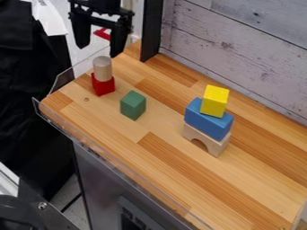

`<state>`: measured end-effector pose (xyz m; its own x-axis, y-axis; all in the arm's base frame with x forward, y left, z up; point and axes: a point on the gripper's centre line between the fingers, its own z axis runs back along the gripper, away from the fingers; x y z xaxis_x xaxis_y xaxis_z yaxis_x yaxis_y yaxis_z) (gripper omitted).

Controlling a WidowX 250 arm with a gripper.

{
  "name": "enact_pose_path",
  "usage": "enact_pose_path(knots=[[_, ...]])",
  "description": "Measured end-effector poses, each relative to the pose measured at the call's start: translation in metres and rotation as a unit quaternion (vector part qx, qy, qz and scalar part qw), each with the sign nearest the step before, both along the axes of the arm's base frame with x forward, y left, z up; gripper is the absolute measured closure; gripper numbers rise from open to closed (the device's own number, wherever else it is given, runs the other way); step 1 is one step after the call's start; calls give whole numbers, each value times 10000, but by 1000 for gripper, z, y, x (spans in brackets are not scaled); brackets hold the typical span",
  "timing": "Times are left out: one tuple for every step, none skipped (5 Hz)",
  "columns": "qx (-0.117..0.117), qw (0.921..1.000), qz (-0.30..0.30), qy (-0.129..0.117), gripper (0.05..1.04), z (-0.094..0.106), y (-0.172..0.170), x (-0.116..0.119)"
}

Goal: Take the cylinder off the red cube and put it on top of the yellow cube

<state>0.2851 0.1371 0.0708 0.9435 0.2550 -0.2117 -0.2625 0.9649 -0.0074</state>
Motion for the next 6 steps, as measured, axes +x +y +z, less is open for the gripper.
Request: enact_pose_path(knots=[[-92,9999,56,85,84,-8,4,-3],[-157,9997,76,199,84,-17,4,-4],[-195,9994,61,274,84,-22,4,-5],[-193,9993,106,291,111,-23,4,-5],[-238,9992,153,294,369,-27,2,-4],[-243,9990,205,299,542,-29,2,-4]])
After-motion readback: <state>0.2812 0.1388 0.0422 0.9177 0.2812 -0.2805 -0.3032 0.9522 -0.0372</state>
